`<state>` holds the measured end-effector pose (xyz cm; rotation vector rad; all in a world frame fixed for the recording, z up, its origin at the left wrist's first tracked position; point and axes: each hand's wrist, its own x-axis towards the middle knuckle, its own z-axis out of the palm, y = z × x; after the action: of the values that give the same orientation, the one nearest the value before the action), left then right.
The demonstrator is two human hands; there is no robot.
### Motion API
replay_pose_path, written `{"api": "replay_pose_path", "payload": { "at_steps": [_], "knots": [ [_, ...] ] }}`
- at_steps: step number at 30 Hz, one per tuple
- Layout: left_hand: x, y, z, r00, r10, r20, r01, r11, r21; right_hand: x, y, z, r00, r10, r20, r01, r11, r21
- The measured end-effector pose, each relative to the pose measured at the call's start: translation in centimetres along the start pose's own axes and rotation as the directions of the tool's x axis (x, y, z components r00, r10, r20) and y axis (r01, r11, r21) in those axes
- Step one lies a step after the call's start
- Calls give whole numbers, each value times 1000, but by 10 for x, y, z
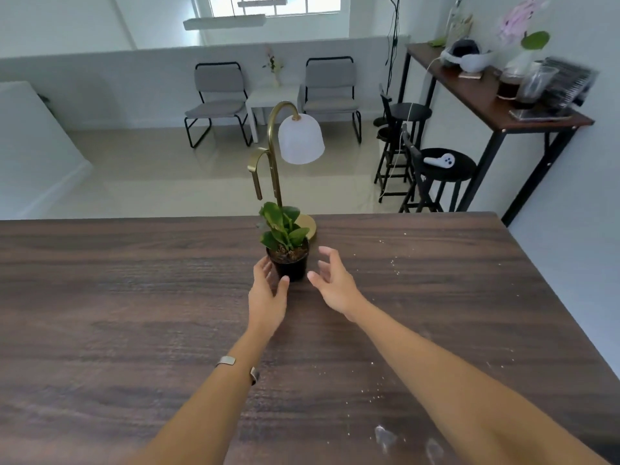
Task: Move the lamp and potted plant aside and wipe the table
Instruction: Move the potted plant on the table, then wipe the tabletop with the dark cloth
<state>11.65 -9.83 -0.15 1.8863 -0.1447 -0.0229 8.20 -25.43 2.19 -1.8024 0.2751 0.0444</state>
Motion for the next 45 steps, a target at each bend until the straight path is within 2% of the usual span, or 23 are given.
{"api": "replay_pose_path", "payload": {
  "at_steps": [2,5,9,12,14,16,18,19,20,23,26,28,32,34,36,38,40,43,45],
  "knots": [
    [-20,-3,5,996,79,36,-85,981,176,-21,3,-15,999,11,-51,-13,999,-31],
    [-64,-16,15,969,146,201,-215,899,382,-66,17,-43,987,0,-160,-16,995,-96],
    [-118,-37,16,922,179,342,-370,660,653,-153,47,-92,943,-63,-327,-7,978,-210],
    [-141,-43,9,930,166,327,-359,593,721,-230,74,-143,888,-148,-435,-61,900,-431],
    [-151,-42,7,938,139,316,-336,574,746,-280,98,-177,840,-146,-523,-178,836,-519],
    [-156,-40,7,944,123,306,-321,555,767,-325,127,-204,805,-63,-589,-383,703,-599],
    [-156,-36,8,948,111,300,-309,554,773,-357,155,-218,781,91,-618,-588,444,-676],
    [-156,-35,8,948,107,301,-308,551,775,-367,164,-220,752,178,-635,-652,345,-675],
    [-157,-33,9,947,103,303,-309,546,778,-372,170,-219,725,229,-650,-687,305,-659],
    [-159,-31,11,950,92,300,-298,559,774,-357,172,-208,675,257,-691,-736,299,-608],
    [-159,-31,12,951,90,296,-293,565,771,-308,158,-186,688,266,-676,-723,342,-601],
    [-160,-31,12,950,85,301,-294,573,765,-264,140,-153,761,218,-612,-641,403,-654],
    [-159,-30,9,947,82,311,-299,577,760,-208,104,-60,944,84,-320,-323,444,-836],
    [-160,-31,7,944,79,320,-305,576,759,-227,106,-34,984,17,-178,-168,431,-886],
    [-160,-34,3,941,87,328,-315,584,748,-268,124,-37,989,-48,-140,-108,413,-904],
    [-158,-38,-3,940,103,327,-320,599,734,-309,145,-71,977,-61,-205,-165,397,-903],
    [-157,-41,-7,941,116,317,-320,608,727,-330,162,-121,938,1,-348,-326,351,-878],
    [-156,-42,-8,939,123,321,-327,604,726,-302,166,-182,793,148,-591,-601,348,-720],
    [-155,-41,-7,938,127,324,-332,607,722,-252,152,-189,730,141,-669,-662,389,-641]
  ]
}}
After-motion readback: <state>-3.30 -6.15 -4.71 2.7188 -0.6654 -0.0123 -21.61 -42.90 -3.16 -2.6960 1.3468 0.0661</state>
